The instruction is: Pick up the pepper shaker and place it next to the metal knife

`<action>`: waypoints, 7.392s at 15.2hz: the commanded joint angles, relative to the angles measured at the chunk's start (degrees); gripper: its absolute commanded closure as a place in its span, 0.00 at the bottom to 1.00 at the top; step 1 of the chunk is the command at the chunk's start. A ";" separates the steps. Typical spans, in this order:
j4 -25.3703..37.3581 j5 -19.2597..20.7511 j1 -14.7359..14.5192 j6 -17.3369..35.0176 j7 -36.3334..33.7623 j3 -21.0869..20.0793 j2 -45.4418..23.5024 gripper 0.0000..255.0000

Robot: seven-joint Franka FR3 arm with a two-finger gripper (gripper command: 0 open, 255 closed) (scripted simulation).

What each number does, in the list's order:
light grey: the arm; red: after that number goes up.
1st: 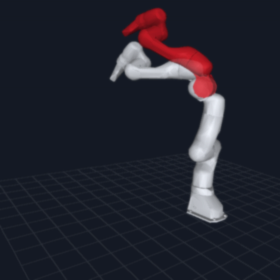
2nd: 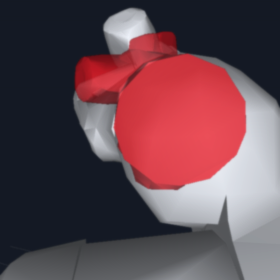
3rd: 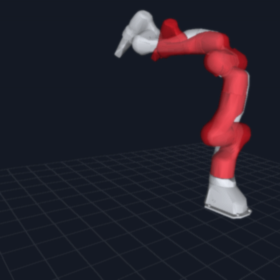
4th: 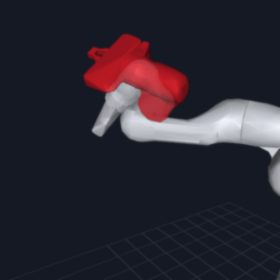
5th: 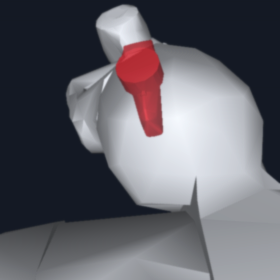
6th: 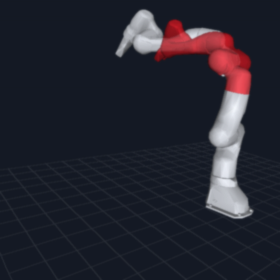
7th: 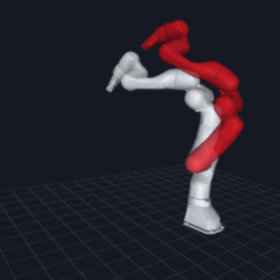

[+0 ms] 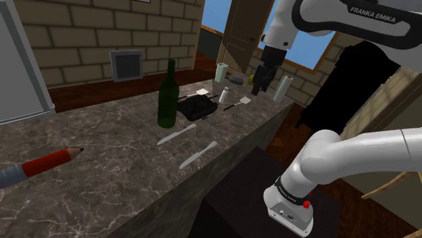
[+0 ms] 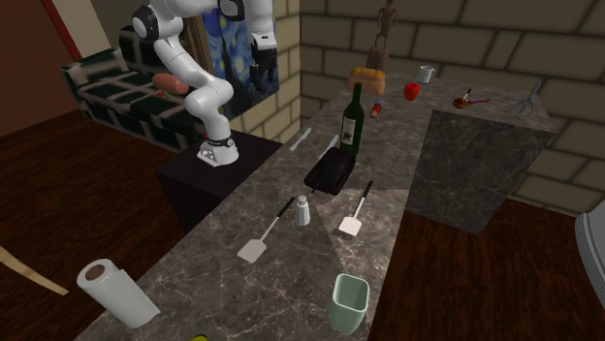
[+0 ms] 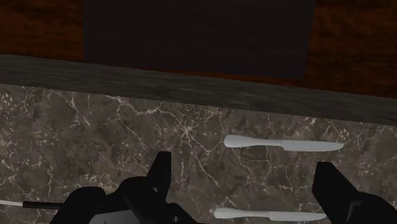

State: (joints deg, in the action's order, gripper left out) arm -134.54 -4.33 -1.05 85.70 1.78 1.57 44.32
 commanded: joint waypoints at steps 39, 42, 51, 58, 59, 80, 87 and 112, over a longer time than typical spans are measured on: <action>52.46 -10.24 14.46 19.94 24.94 16.96 -74.25 0.00; 50.66 -10.46 14.26 22.05 25.14 16.80 -74.59 0.00; 48.74 -10.78 14.06 24.49 25.39 16.60 -75.14 0.00; 48.74 -10.78 14.06 24.48 25.39 16.60 -75.14 1.00; 48.74 -10.78 14.06 24.48 25.39 16.60 -75.14 1.00; 57.13 -9.49 14.45 13.73 23.72 17.24 -72.52 1.00; 62.53 -9.33 14.99 8.40 23.07 17.36 -72.50 1.00; 40.38 -3.11 2.07 10.97 7.61 13.57 -50.28 1.00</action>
State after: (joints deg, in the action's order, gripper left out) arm -91.92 -7.90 1.81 95.97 10.59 15.56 -7.70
